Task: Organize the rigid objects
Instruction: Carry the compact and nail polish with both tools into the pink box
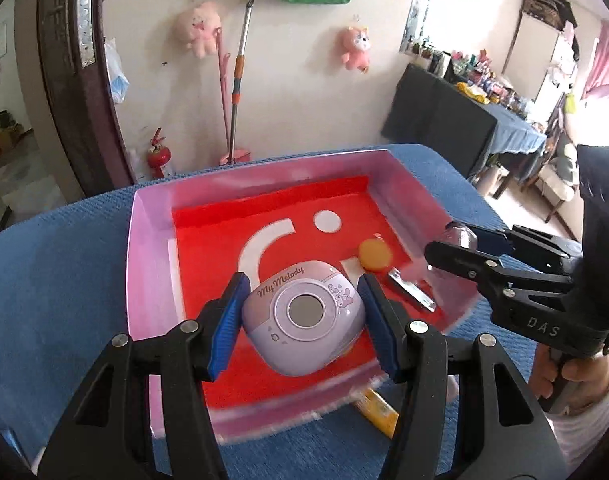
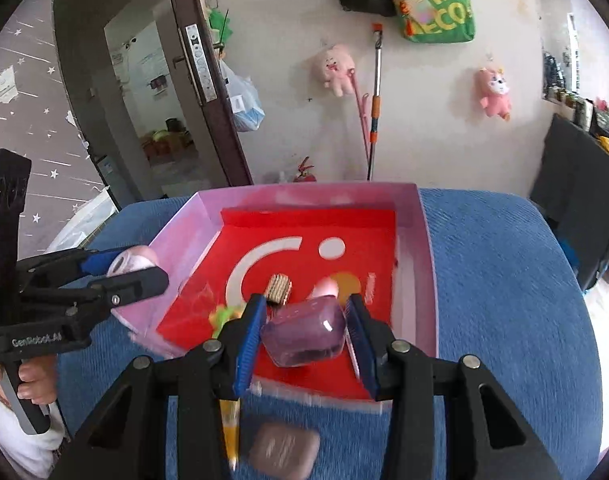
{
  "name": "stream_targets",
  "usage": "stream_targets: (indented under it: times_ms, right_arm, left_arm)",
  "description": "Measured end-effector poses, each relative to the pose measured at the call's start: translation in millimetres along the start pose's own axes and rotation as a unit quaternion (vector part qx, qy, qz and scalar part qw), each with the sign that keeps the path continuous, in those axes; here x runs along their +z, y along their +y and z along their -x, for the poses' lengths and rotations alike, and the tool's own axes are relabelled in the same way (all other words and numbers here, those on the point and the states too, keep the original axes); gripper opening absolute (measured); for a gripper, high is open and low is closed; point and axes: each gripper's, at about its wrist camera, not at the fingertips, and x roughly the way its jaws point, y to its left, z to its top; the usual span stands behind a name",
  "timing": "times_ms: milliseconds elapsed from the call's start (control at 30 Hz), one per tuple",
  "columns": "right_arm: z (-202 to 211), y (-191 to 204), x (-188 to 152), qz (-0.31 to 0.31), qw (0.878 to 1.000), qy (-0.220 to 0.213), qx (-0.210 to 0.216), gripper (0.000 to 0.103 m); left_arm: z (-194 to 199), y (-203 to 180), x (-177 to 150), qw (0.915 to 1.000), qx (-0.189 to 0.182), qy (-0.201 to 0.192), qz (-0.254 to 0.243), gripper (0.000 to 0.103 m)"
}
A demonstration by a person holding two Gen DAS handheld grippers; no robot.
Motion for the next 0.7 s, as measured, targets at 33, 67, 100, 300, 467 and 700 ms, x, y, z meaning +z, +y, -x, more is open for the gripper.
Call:
stream_targets:
  times_ms: [33,67,100,300,467,700]
  right_arm:
    - [-6,0,6,0.001,1.000,0.002,0.001,0.043]
    - [-16,-1,13,0.004,1.000,0.008,0.002,0.042]
    - [-23,-1,17,0.005,1.000,0.011,0.002,0.042]
    - [-54,-3,35,0.010,1.000,0.029,0.006,0.041]
    - [-68,-1,56,0.018,1.000,0.024,-0.005,0.041]
    - [-111,1,90,0.028,0.998,0.045,-0.029,0.041]
  left_arm:
    - [-7,3,4,1.0000,0.003,0.008,-0.001,0.054]
    - [-11,5,6,0.9999,0.005,0.013,0.000,0.054]
    - [-15,7,8,0.9999,0.003,0.016,0.000,0.054]
    - [-37,19,17,0.9992,0.001,0.041,0.000,0.054]
    - [-68,32,19,0.9965,-0.005,0.082,0.013,0.054]
    - [-98,38,23,0.9922,-0.005,0.122,0.021,0.054]
